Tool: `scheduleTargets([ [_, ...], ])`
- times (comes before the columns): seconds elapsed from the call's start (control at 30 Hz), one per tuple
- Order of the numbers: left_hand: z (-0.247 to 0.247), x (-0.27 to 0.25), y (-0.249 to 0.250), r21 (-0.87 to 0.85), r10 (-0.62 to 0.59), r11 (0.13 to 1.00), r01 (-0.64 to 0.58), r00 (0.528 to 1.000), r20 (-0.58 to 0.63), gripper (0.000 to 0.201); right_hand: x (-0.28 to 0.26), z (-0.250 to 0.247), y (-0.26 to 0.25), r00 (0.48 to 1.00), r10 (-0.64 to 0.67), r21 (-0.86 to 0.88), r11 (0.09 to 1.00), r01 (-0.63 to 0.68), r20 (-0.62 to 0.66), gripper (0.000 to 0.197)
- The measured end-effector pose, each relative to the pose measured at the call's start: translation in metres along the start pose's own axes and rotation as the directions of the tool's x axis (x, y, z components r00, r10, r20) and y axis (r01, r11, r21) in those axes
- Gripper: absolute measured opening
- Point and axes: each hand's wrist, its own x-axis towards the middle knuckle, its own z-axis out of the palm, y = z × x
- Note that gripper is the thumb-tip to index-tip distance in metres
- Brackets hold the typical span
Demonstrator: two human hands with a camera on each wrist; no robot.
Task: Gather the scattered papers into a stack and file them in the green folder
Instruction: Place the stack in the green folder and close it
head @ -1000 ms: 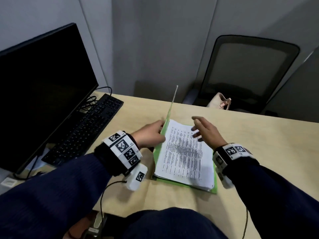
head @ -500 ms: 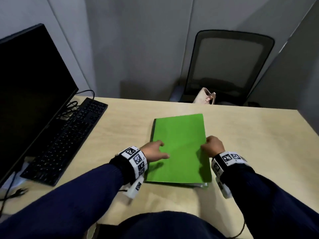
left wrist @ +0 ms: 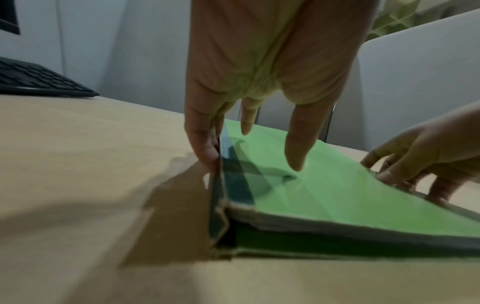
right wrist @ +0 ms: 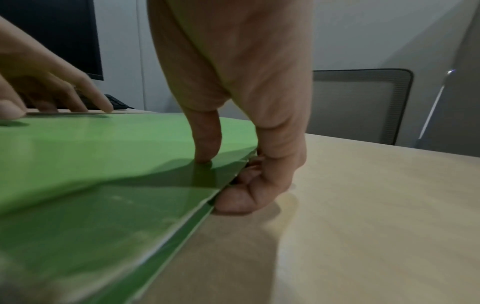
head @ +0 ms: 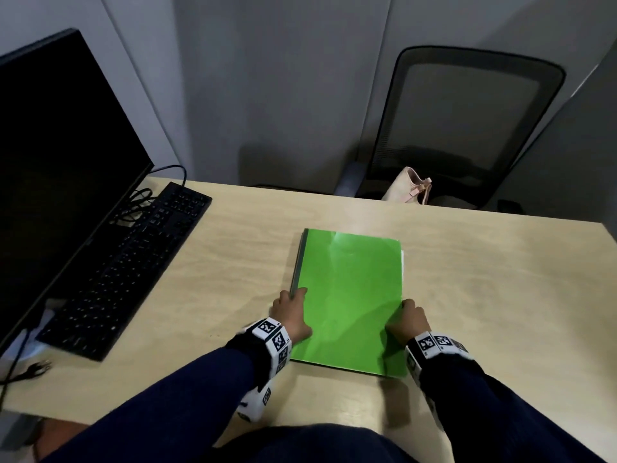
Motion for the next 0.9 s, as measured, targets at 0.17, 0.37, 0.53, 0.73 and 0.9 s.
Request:
scheduleTargets([
  [0.17,-0.011,0.011,-0.019,0.007,-0.045,0.999,0.046,0.998,-0.042,0.084,0.01,0.006,-0.034,0.997,-0.073,-0.047,0.996,0.073,0.013,0.042],
  [0.37,-0.05,0.036,-0.06,-0.005,-0.151,0.988,0.151,0.984,-0.093,0.084,0.018,0.025,-0.097,0.982,-0.176,-0.06,0.982,0.18,0.069,0.048],
  [0.53,-0.081,0.057,-0.097,0.018,-0.225,0.973,0.229,0.968,-0.109,0.086,0.026,0.043,-0.152,0.963,-0.237,-0.076,0.966,0.248,0.125,0.044],
  [0.73,-0.107,0.076,-0.13,0.058,-0.288,0.953,0.296,0.95,-0.117,0.083,0.038,0.057,-0.2,0.942,-0.292,-0.096,0.946,0.31,0.163,0.047],
  [0.9,-0.117,0.087,-0.145,0.043,-0.311,0.947,0.318,0.942,-0.124,0.085,0.041,0.063,-0.218,0.935,-0.309,-0.091,0.94,0.327,0.173,0.05],
])
